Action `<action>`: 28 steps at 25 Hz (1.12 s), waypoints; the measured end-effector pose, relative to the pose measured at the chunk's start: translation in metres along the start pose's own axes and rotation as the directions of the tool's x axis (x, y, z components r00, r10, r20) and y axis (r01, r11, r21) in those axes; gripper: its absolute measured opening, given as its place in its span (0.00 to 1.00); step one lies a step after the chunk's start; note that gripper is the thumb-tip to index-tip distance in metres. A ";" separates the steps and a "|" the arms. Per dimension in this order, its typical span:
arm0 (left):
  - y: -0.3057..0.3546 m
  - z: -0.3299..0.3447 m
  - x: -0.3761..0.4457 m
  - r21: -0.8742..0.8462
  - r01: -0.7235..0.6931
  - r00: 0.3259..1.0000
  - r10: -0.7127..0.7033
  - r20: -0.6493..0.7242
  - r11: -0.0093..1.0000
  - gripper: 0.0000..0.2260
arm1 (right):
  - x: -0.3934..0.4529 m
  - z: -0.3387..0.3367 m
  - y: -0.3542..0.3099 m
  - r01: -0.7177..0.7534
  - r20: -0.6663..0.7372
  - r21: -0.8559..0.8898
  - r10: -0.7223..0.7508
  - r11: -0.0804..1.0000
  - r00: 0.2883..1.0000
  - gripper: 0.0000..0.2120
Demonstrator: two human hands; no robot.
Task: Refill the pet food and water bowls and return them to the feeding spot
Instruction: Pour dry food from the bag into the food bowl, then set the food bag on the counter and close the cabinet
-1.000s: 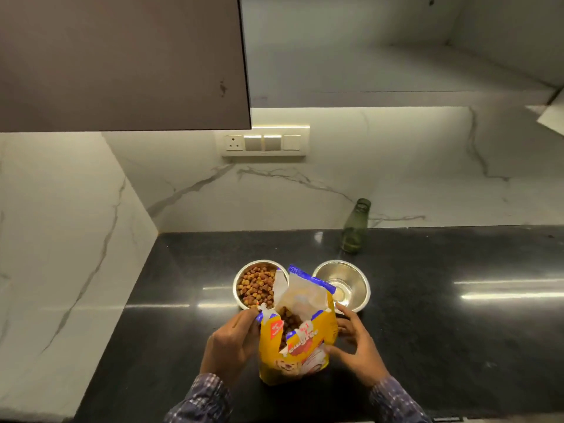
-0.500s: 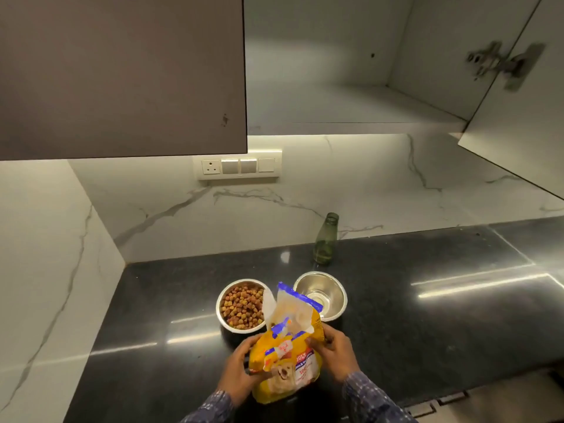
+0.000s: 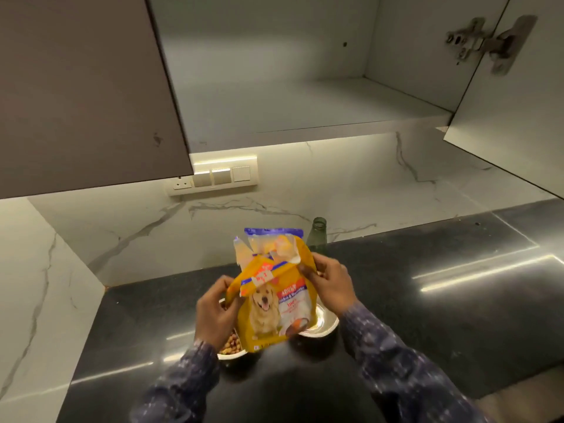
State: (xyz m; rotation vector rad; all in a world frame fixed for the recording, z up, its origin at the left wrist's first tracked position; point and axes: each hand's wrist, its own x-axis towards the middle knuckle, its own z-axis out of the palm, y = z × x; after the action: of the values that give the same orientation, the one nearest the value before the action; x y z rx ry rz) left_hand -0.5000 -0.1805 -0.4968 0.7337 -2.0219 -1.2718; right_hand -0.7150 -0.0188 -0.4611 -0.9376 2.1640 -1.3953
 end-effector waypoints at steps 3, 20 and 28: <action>0.009 0.007 0.074 0.203 -0.036 0.998 0.047 -0.052 0.979 0.10 | 0.075 0.005 -0.011 0.009 -0.098 -0.124 -0.022 0.992 0.995 0.11; -0.090 0.042 0.204 0.199 0.278 0.954 -0.294 0.056 0.940 0.22 | 0.228 0.066 0.079 0.015 0.190 -0.315 0.048 0.949 0.981 0.36; -0.071 0.044 0.191 0.169 0.365 0.859 -0.261 -0.440 0.915 0.10 | 0.227 0.053 0.072 0.051 0.184 -0.374 0.021 0.926 0.983 0.19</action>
State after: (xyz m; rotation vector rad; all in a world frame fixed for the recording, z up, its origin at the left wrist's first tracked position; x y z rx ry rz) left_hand -0.6476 -0.3232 -0.5355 1.3799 -1.7685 -0.9324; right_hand -0.8621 -0.1957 -0.5428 -1.1700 2.3246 -0.8650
